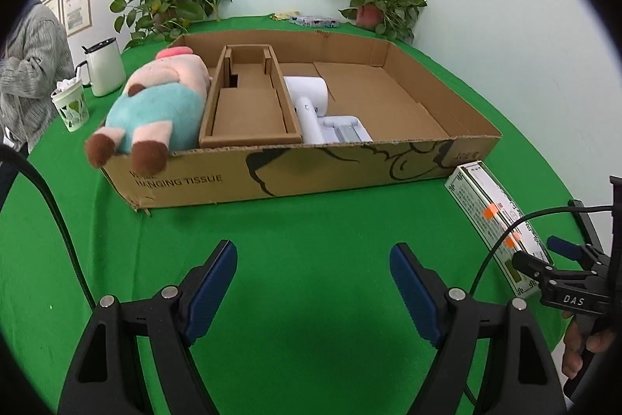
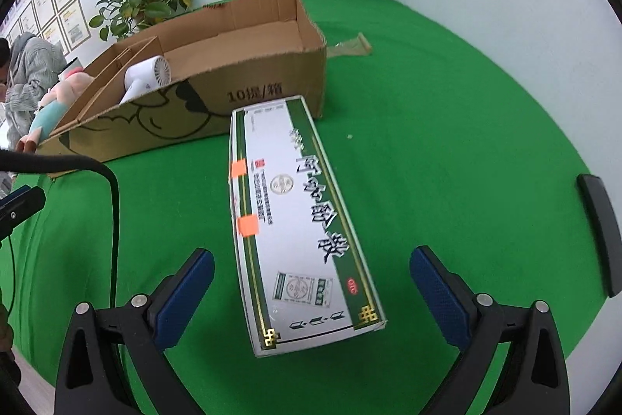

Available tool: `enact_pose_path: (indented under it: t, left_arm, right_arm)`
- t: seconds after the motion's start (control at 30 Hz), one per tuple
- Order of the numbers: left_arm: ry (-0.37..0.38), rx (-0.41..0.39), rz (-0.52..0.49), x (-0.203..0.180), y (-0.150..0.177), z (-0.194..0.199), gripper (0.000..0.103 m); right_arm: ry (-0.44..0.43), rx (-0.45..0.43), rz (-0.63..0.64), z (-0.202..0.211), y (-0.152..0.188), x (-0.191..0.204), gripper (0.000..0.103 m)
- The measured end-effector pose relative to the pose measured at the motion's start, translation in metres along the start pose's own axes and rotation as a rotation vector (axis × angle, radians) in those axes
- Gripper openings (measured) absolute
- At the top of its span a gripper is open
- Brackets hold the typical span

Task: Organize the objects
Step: 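Move both grippers toward the white-and-green medicine box on the table, then close both grippers on the white-and-green medicine box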

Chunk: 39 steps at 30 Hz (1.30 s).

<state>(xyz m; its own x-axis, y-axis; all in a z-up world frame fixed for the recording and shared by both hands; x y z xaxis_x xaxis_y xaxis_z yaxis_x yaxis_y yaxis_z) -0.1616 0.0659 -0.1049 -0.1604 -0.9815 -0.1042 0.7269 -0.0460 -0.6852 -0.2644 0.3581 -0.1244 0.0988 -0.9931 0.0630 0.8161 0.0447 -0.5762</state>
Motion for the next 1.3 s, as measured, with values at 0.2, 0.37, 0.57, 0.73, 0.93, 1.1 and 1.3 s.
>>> enact_pose_path:
  t: [0.2,0.37,0.57,0.73,0.93,1.1,1.3]
  left_arm:
    - [0.044,0.028,0.018,0.009,0.005,0.002,0.081]
    - [0.165,0.069,0.066,0.020,0.003,0.002,0.080]
    - [0.417,0.185,0.140,0.012,-0.011,-0.032,0.080]
    - [0.554,0.300,0.177,-0.012,-0.015,-0.069,0.079]
    - [0.625,0.362,0.197,-0.034,-0.003,-0.082,0.079]
    - [0.666,0.363,0.246,-0.036,0.007,-0.080,0.074]
    - [0.679,0.359,0.266,-0.039,0.015,-0.074,0.071]
  right_arm:
    - [-0.016,0.048,0.085,-0.010,0.010,0.027,0.060]
    - [-0.181,0.014,0.171,0.015,0.029,0.072,0.092]
    - [-0.246,-0.005,0.217,0.021,0.034,0.092,0.102]
    - [-0.232,0.005,0.280,0.017,0.041,0.102,0.101]
    - [-0.202,0.028,0.298,0.008,0.048,0.101,0.089]
    - [-0.175,0.064,0.295,0.001,0.055,0.101,0.066]
    - [-0.194,0.094,0.217,-0.002,0.053,0.101,0.060]
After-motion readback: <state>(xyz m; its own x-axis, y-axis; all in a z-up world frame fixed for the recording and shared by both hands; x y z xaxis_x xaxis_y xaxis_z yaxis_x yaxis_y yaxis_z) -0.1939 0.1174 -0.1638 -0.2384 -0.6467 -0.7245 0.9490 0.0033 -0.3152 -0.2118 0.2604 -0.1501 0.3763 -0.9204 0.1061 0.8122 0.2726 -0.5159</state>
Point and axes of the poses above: each gripper's, at about its wrist camera, not at the fingertips, and z roughly against the way its jaws point, x to its left, y to its underside, the point moved 1 cm from there along -z, roughly the way its jaws point, and after that the axes turned 3 degrees about -z, right-handed, at the moved point
